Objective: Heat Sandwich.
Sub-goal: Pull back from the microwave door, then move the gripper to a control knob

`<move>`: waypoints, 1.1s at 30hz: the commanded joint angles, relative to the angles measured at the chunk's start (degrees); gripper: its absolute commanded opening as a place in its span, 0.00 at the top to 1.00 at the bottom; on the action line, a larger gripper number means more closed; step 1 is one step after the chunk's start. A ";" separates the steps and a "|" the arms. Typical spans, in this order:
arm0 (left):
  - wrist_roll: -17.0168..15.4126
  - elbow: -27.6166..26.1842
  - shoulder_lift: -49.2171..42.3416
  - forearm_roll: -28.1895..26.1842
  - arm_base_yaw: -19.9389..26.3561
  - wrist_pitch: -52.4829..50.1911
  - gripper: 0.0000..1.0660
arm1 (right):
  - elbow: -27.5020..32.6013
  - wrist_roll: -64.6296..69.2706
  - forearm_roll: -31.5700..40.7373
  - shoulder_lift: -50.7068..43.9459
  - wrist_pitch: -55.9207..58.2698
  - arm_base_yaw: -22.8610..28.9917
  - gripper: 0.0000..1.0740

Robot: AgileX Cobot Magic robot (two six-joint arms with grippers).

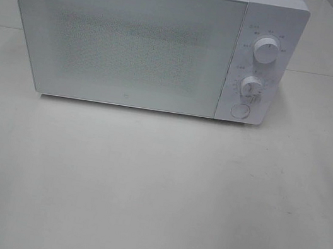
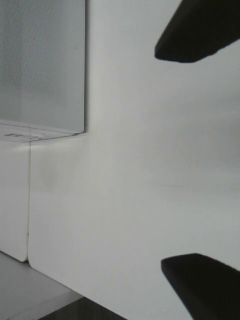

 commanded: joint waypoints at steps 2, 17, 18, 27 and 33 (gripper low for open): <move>-0.11 0.23 -1.49 -0.29 0.17 -0.40 0.08 | -0.34 0.80 0.06 4.24 -5.84 -0.40 0.29; -0.11 0.23 -1.49 -0.29 0.17 -0.40 0.08 | 9.45 0.46 0.57 13.35 -38.45 -0.29 0.29; -0.11 0.23 -1.49 -0.29 0.17 -0.40 0.08 | 10.37 0.00 2.81 14.27 -41.20 -0.29 0.29; -0.06 0.23 -1.49 -0.29 0.17 -0.40 0.08 | 14.84 -9.85 13.69 15.47 -51.57 5.73 0.29; -0.06 0.23 -1.49 -0.29 0.17 -0.40 0.08 | 15.87 -15.99 23.26 20.40 -57.30 14.55 0.29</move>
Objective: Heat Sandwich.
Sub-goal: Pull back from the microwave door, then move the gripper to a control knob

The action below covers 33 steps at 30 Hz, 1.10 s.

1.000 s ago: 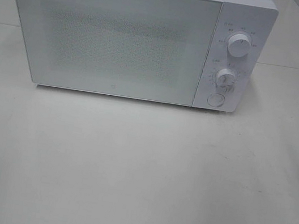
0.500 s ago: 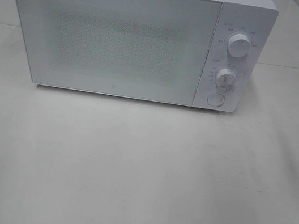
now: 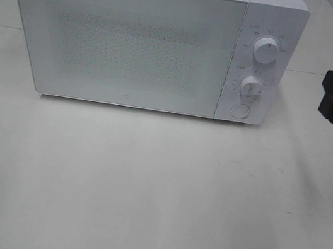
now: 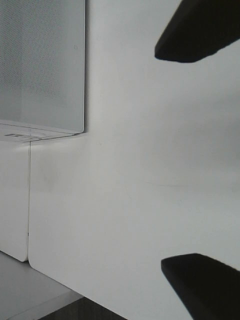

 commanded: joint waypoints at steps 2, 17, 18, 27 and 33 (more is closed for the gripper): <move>-0.06 0.23 -1.49 -0.29 0.17 -0.40 0.08 | 0.11 -4.81 8.94 5.16 -7.62 7.51 0.29; -0.06 0.23 -1.49 -0.29 0.17 -0.40 0.08 | -0.63 -5.21 25.73 21.60 -21.37 24.06 0.17; -0.06 0.23 -1.49 -0.29 0.17 -0.40 0.08 | -0.63 -5.21 25.73 21.60 -21.37 24.06 0.17; -0.06 0.23 -1.49 -0.29 0.17 -0.40 0.08 | -4.58 -5.21 30.25 28.48 -23.26 28.25 0.19; -0.06 0.23 -1.49 -0.29 0.17 -0.40 0.08 | -7.28 -5.16 29.79 31.23 -23.20 28.25 0.21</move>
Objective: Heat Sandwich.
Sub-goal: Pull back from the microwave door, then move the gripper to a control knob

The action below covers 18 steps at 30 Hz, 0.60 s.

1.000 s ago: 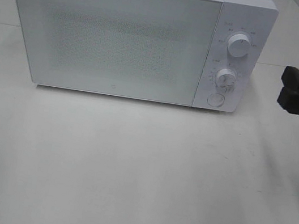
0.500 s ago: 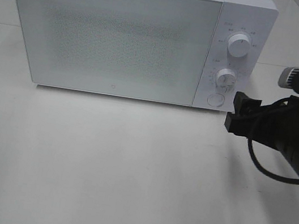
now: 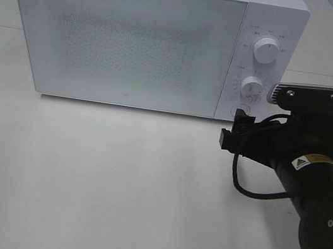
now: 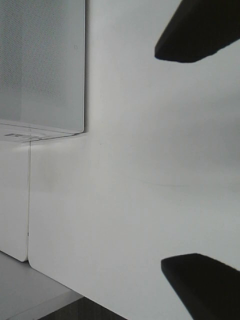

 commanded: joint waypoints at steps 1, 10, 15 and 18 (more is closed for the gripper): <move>-0.06 0.23 -1.49 -0.29 0.17 -0.40 0.08 | -2.12 -0.46 -0.46 1.20 -0.92 0.23 0.21; -0.06 0.23 -1.49 -0.29 0.17 -0.40 0.08 | -6.88 -0.46 -0.52 5.73 -1.89 -0.06 0.22; -0.06 0.23 -1.49 -0.29 0.17 -0.40 0.08 | -9.34 0.00 -2.69 7.79 -1.20 -2.75 0.23; -0.06 0.23 -1.49 -0.29 0.17 -0.40 0.08 | -10.71 0.00 -4.58 8.31 -0.17 -4.35 0.23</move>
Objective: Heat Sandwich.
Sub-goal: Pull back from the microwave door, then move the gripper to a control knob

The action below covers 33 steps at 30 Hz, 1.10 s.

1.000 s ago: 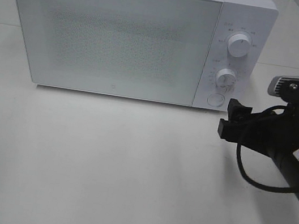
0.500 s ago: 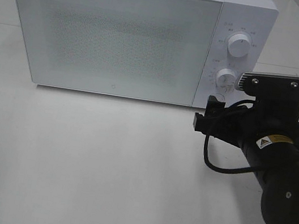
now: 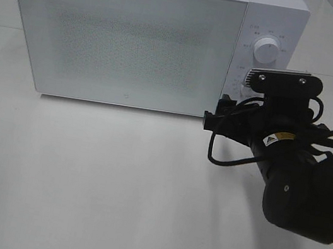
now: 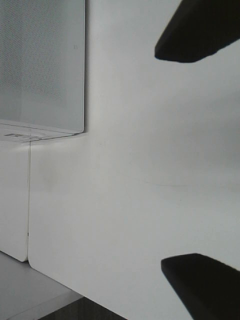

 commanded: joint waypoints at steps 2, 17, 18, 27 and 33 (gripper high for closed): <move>-0.06 0.23 -1.49 -0.29 0.17 -0.40 0.08 | -2.29 0.23 -3.44 0.86 0.74 -2.46 0.24; -0.06 0.23 -1.49 -0.29 0.17 -0.40 0.08 | -9.00 0.34 -8.19 5.61 3.95 -8.19 0.25; -0.06 0.23 -1.49 -0.29 0.17 -0.40 0.08 | -9.74 0.57 -8.82 6.30 4.35 -8.88 0.25; -0.06 0.23 -1.49 -0.29 0.17 -0.40 0.08 | -10.71 1.66 -9.28 7.10 4.24 -9.74 0.26; -0.06 0.23 -1.49 -0.29 0.17 -0.40 0.08 | -10.71 1.72 -9.28 7.10 4.58 -9.74 0.37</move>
